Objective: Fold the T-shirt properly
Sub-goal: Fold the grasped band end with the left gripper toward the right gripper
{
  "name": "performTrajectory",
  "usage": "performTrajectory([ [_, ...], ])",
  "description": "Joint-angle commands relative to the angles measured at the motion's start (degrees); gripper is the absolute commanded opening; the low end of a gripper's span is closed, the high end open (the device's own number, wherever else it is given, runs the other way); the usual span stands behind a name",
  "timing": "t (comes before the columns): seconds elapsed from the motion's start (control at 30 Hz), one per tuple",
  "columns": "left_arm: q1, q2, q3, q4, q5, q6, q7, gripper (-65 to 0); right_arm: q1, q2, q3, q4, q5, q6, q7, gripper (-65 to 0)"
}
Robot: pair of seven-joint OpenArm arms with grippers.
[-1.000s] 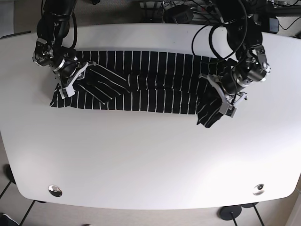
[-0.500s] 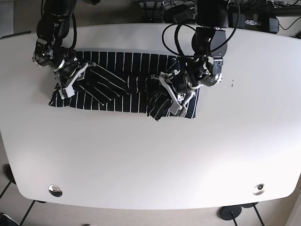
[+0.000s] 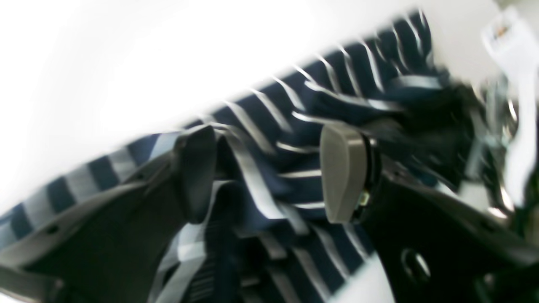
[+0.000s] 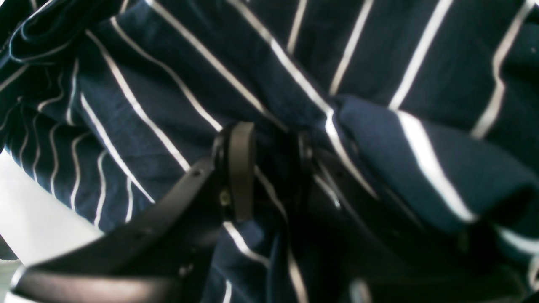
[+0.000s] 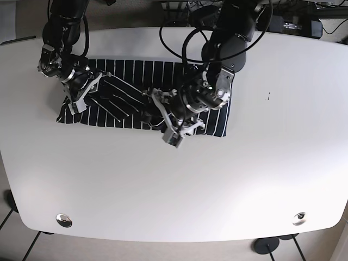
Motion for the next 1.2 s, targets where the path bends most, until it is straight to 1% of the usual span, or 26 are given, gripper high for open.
performTrajectory([
  [0.03, 1.19, -1.72, -4.98, 2.62, 0.24, -3.62, -0.69, -28.5, 0.25, 0.58, 0.26, 0.6, -0.62, -0.04, -0.71, -52.0],
  [0.1, 3.83, -2.68, -9.38, 4.03, 0.24, -5.81, -0.69, -29.2, 0.43, 0.58, 0.26, 0.6, -0.62, -0.04, -0.71, -52.0],
  [0.13, 4.97, -3.04, -11.31, 4.47, 0.24, -6.52, -0.69, -32.4, 0.69, 0.58, 0.35, 0.6, -0.62, -0.04, -0.71, -52.0],
  [0.2, 6.2, -3.56, -13.42, 4.2, 0.42, -7.66, -0.69, -42.6, 0.69, 0.58, 0.35, 0.6, -0.62, -0.04, -0.71, -52.0],
  [0.27, 7.08, -4.88, -13.42, 4.12, 0.42, -8.28, -0.6, -53.6, 0.69, 0.58, 0.35, 0.6, 0.44, -0.04, -0.71, -52.0],
  [0.3, 7.87, -5.06, -13.42, 4.12, 0.42, -8.28, -0.6, -57.9, 0.69, 0.66, 0.35, 0.6, 1.32, -0.04, -0.71, -52.0],
  [0.33, 8.4, -5.15, -13.42, 4.12, 0.6, -8.28, -0.6, -60.4, 0.69, 0.75, 0.35, 0.6, 2.02, -0.04, -0.71, -52.0],
  [0.43, 9.28, -5.32, -11.84, 4.12, 0.51, -8.28, -0.52, -61.2, 0.69, 0.84, 0.35, 0.6, 2.81, -0.04, -0.71, -52.0],
  [0.5, 9.55, -5.41, -7.36, 4.2, 0.33, -8.28, -0.43, -61.4, 0.69, 1.01, 0.17, 0.6, 2.9, -0.04, -0.71, -52.0],
  [0.6, 9.02, -5.06, 3.81, 4.12, 0.33, -8.28, -0.69, -61.4, 0.69, 1.1, 0.17, 0.6, 2.9, -0.13, -0.71, -52.0],
  [0.7, 5.59, -4.53, 10.93, 1.57, 0.24, -8.36, -0.87, -61.4, 0.69, 1.1, 0.17, 0.6, 2.9, -0.13, -0.71, -52.0],
  [0.73, 3.92, -3.48, 13.92, -0.28, 0.24, -8.36, -2.01, -61.4, 0.69, 1.1, 0.17, 0.6, 2.9, -0.13, -0.71, -52.0],
  [0.77, 2.86, -3.12, 15.59, -1.25, 0.24, -8.36, -3.59, -61.4, 0.69, 1.1, 0.17, 0.6, 2.9, -0.13, -0.71, -52.0],
  [0.83, 2.51, -3.12, 15.5, 1.13, 0.16, -8.36, -4.38, -61.4, 0.69, 1.1, 0.35, 0.68, 2.9, -0.13, -0.71, -52.0],
  [0.93, 2.78, -3.48, 11.98, 5.61, 0.16, -8.36, -4.38, -61.4, 1.31, 1.1, 0.44, 0.68, 2.99, -0.13, -0.71, -52.0],
  [0.97, 3.04, -4.62, 10.49, 5.79, 0.16, -8.36, -4.38, -61.4, 1.66, 1.1, 0.44, 0.68, 2.99, -0.13, -0.71, -52.0],
  [1.0, 4.09, -6.55, 8.11, 5.79, 0.16, -8.36, -4.47, -61.4, 1.66, 1.1, 0.44, 0.68, 2.99, -0.13, -0.71, -52.0],
  [1.03, 4.45, -7.17, 6.44, 5.7, 0.16, -8.36, -4.47, -61.4, 1.84, 1.1, 0.44, 0.68, 2.99, -0.13, -0.71, -52.0],
  [1.13, 4.89, -7.61, -0.41, 2.97, 0.6, -8.36, -4.47, -61.4, 1.92, 1.1, 0.52, 0.68, 2.99, -0.13, -0.71, -52.0],
  [1.2, 4.36, -7.61, -1.47, -0.28, 0.68, -8.36, -4.47, -61.4, 1.92, 1.1, 0.52, 0.68, 2.99, -0.13, -0.71, -52.0],
])
